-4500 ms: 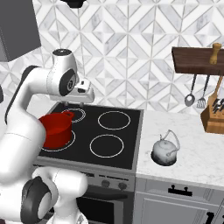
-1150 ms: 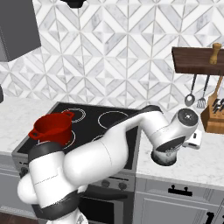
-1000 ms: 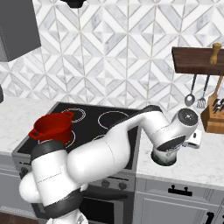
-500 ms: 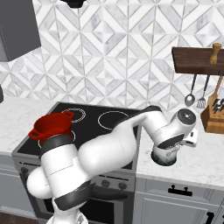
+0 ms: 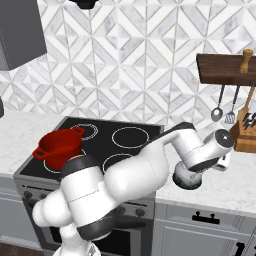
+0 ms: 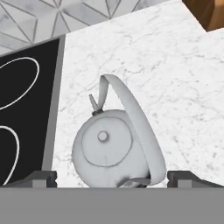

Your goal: Pick the kettle from the counter and place it on a stove burner. Then turn the burner on.

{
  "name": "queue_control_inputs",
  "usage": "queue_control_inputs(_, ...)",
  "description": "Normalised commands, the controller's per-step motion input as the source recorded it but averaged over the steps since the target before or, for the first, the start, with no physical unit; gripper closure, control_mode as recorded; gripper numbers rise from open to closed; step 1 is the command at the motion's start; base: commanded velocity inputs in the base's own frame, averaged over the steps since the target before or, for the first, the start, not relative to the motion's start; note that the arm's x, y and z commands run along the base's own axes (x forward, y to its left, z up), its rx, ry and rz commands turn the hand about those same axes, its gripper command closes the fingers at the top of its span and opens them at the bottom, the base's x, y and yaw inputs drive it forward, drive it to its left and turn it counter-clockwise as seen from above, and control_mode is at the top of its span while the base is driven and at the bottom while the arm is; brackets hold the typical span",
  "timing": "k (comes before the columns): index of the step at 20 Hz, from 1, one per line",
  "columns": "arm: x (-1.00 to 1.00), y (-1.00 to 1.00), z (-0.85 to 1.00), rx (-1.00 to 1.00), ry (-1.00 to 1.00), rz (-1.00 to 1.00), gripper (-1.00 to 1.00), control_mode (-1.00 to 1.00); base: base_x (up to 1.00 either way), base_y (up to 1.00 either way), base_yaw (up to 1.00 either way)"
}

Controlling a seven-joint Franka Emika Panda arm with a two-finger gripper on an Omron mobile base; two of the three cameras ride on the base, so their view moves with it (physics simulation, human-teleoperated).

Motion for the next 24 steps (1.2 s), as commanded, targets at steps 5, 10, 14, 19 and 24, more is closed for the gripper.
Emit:
queue_control_inputs(5, 0.05, -0.03, -0.12, 0.01, 0.00, 0.02, -1.00, -1.00, 0.00, 0.00, 0.00)
queue_control_inputs(10, 0.16, 0.00, -0.19, 0.00, 0.01, 0.04, -1.00, -1.00, 0.00, 0.00, 0.00)
queue_control_inputs(14, 0.13, -0.01, -0.19, 0.01, 0.01, 0.05, -1.00, -1.00, 0.00, 0.00, 0.00)
queue_control_inputs(19, 0.00, -0.09, -0.05, 0.00, 0.00, 0.00, -1.00, -1.00, 0.00, 0.00, 0.00)
queue_control_inputs(24, 0.04, -0.04, -0.08, 0.00, 0.01, 0.01, -1.00, -1.00, 0.00, 0.00, 0.00)
